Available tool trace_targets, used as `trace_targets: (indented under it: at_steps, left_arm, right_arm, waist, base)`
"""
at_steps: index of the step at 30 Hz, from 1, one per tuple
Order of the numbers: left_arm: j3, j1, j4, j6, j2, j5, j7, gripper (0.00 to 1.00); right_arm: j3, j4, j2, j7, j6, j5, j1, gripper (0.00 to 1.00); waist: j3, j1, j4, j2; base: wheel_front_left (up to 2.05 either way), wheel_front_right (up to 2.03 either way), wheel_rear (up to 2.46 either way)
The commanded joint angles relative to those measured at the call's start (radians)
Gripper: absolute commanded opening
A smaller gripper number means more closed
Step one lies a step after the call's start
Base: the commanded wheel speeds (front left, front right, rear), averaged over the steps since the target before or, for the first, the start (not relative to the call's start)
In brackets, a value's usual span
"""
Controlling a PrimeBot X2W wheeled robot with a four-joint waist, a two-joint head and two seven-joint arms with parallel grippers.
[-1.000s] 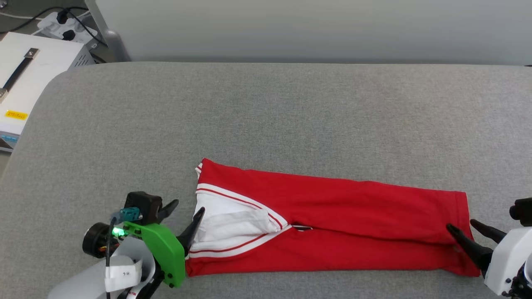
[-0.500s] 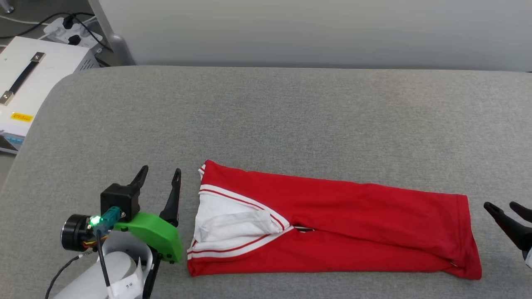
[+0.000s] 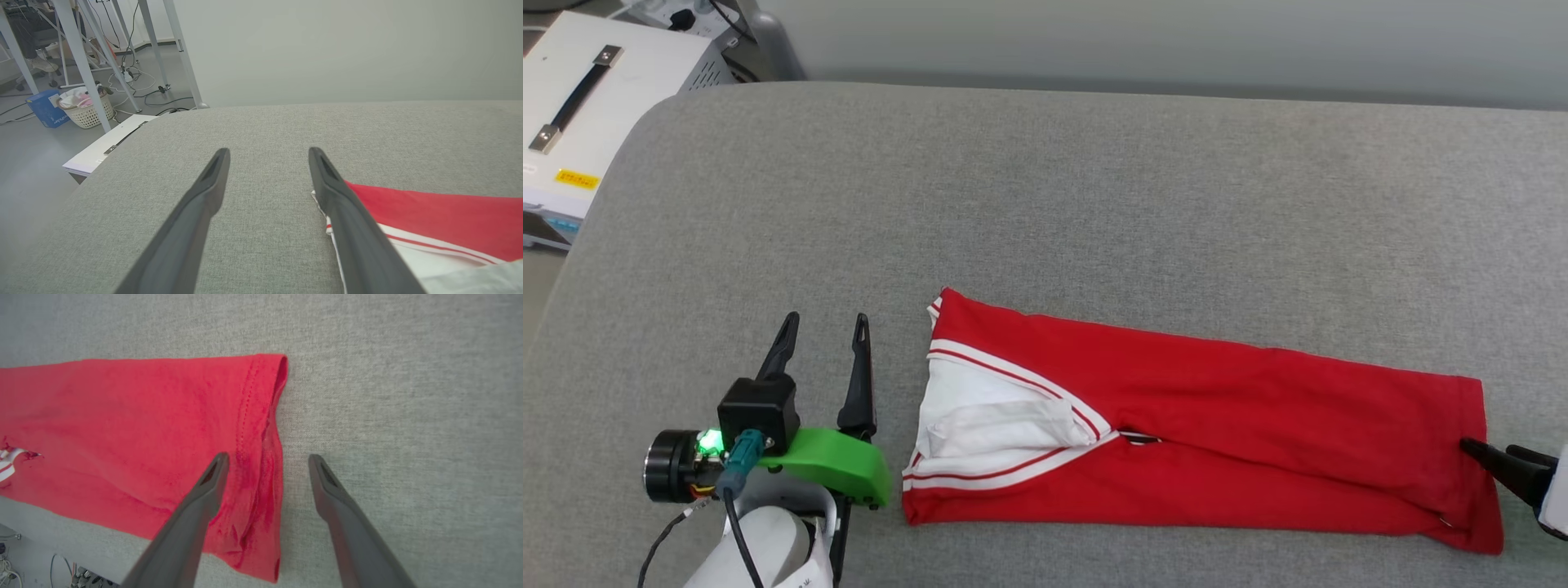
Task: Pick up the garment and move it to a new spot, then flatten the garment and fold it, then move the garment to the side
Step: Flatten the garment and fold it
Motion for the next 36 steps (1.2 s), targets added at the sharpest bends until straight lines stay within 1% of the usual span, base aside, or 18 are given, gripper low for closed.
trace_targets:
  at_steps: [1,8,13,17,18,19,22,29,31,36]
  left_arm:
    - [0.021,0.019,-0.003,-0.014,-0.023,0.029,-0.006,1.00]
    - [0.116,0.052,-0.016,-0.071,-0.116,0.132,-0.006,1.00]
    - [0.182,0.068,-0.027,-0.099,-0.176,0.209,-0.006,1.00]
    - [0.215,0.082,-0.032,-0.121,-0.216,0.267,-0.006,1.00]
    - [0.221,0.085,-0.032,-0.125,-0.223,0.279,-0.006,1.00]
    - [0.230,0.088,-0.031,-0.130,-0.231,0.293,-0.006,1.00]
    - [0.254,0.099,-0.025,-0.140,-0.248,0.329,-0.006,1.00]
    - [0.293,0.124,-0.014,-0.174,-0.277,0.373,-0.006,1.00]
    - [0.303,0.132,-0.012,-0.183,-0.284,0.381,-0.006,1.00]
    - [0.325,0.150,-0.008,-0.208,-0.300,0.399,-0.006,1.00]
  right_arm:
    - [0.009,0.013,0.012,0.003,-0.001,-0.004,-0.024,1.00]
    - [0.070,0.072,0.055,0.023,-0.001,-0.014,-0.067,1.00]
    - [0.141,0.087,0.088,0.041,-0.001,-0.009,-0.082,1.00]
    - [0.180,0.100,0.092,0.041,-0.001,0.000,-0.092,1.00]
    - [0.187,0.101,0.090,0.038,-0.001,0.002,-0.094,0.36]
    - [0.194,0.103,0.086,0.029,-0.001,0.003,-0.098,0.00]
    - [0.207,0.110,0.069,0.008,-0.001,0.013,-0.105,0.00]
    - [0.207,0.134,0.014,-0.040,-0.001,0.033,-0.111,0.00]
    - [0.203,0.143,-0.009,-0.053,-0.001,0.038,-0.111,0.00]
    - [0.191,0.185,-0.080,-0.086,-0.001,0.010,-0.120,0.00]
  waist:
    - [0.025,0.0000,0.020,-0.0001]
    - [0.055,0.0000,0.036,-0.0001]
    - [0.063,0.0000,0.038,-0.0001]
    - [0.060,0.0000,0.034,-0.0001]
    - [0.058,0.0000,0.033,-0.0001]
    - [0.056,0.0000,0.031,-0.0001]
    - [0.046,0.0000,0.023,-0.0001]
    - [0.015,0.0000,0.008,-0.0001]
    - [0.007,0.0000,0.005,-0.0001]
    - [-0.014,0.0000,-0.001,-0.0001]
  base:
    - [0.00,0.00,0.00]
    - [0.00,0.00,0.00]
    - [0.00,0.00,0.00]
    - [0.00,0.00,0.00]
    - [0.00,0.00,0.00]
    - [0.00,0.00,0.00]
    - [0.00,0.00,0.00]
    - [0.00,0.00,0.00]
    - [0.00,0.00,0.00]
    - [0.00,0.00,0.00]
